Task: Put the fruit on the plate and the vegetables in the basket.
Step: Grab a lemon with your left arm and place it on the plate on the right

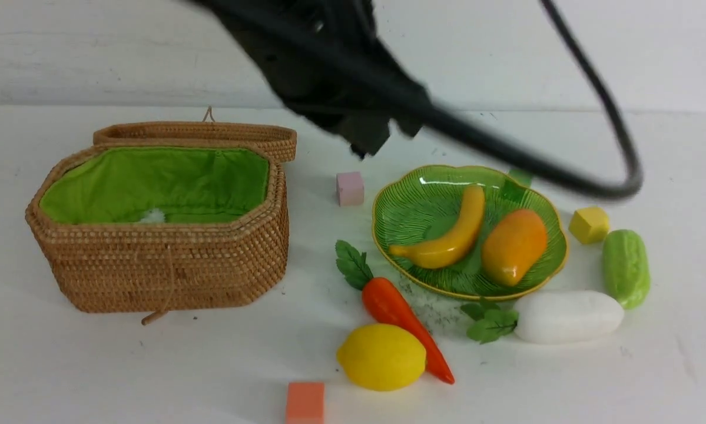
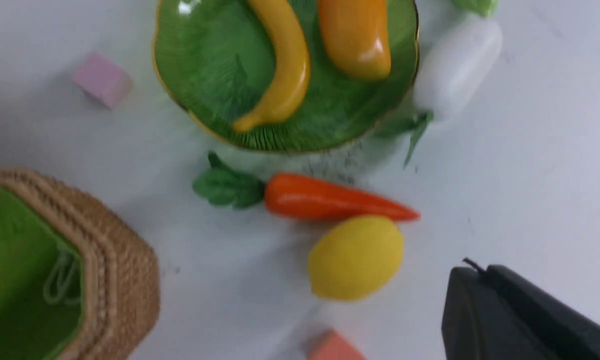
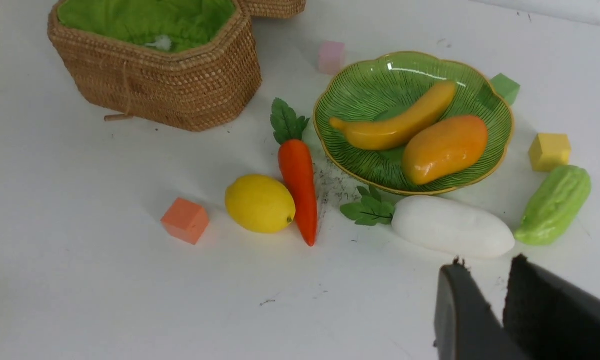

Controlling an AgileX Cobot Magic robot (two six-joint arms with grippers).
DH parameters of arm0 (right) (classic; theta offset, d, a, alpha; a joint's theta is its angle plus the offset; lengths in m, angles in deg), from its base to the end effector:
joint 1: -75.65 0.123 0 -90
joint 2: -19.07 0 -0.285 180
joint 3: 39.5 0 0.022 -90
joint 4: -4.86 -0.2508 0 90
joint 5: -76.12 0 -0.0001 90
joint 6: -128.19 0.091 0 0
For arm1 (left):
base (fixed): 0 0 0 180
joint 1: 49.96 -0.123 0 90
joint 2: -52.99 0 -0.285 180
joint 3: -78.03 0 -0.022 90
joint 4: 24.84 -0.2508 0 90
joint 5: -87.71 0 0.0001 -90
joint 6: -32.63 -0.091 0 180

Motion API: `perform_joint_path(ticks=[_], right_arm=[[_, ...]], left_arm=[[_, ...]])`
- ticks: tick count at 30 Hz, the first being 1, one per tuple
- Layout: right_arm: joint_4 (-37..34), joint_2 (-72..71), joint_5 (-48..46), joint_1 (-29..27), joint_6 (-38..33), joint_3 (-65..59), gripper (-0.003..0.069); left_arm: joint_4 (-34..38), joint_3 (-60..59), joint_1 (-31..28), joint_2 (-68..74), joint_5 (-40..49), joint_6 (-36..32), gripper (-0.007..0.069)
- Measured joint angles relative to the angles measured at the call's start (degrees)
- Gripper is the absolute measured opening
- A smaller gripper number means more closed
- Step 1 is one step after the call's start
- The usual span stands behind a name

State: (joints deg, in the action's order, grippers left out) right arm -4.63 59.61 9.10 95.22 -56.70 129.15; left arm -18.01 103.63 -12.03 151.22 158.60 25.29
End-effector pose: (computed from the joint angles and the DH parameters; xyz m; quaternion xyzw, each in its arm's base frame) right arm 0.0388 0.0285 0.4372 -0.1925 0.8365 0.1460 0.4918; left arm 0.2520 -0.2093 0.4283 0.3640 0.8754 -0.1399 0.2857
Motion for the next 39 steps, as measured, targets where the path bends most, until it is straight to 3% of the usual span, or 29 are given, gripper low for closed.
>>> perform_joint_path(ticks=[6, 9, 12, 16, 20, 27, 39], right_arm=[[-0.5, 0.0, -0.2, 0.0, 0.0, 0.0, 0.0151], [-0.8, 0.0, -0.2, 0.0, 0.0, 0.0, 0.015], [-1.4, 0.0, -0.2, 0.0, -0.5, 0.0, 0.015], [-1.5, 0.0, -0.7, 0.0, -1.1, 0.0, 0.015], [-1.5, 0.0, -1.8, 0.0, -1.2, 0.0, 0.015], [-1.5, 0.0, -2.9, 0.0, -1.2, 0.0, 0.015], [-1.5, 0.0, -3.0, 0.0, -1.2, 0.0, 0.0149]], left_arm=[[0.5, -18.4, 0.0, -5.1, -0.1, -15.7, -0.0013], [2.1, -27.1, 0.0, -4.2, -5.7, -26.3, 0.0046], [3.9, -31.1, 0.0, -1.6, -12.1, -34.4, 0.0203], [6.6, -31.9, 0.0, 3.0, -19.1, -40.6, 0.0507], [7.7, -31.9, 0.0, 6.7, -27.3, -42.0, 0.0651], [8.1, -31.9, 0.1, 12.7, -35.6, -44.3, 0.0666], [9.0, -31.9, 0.1, 18.8, -38.7, -50.1, 0.0644]])
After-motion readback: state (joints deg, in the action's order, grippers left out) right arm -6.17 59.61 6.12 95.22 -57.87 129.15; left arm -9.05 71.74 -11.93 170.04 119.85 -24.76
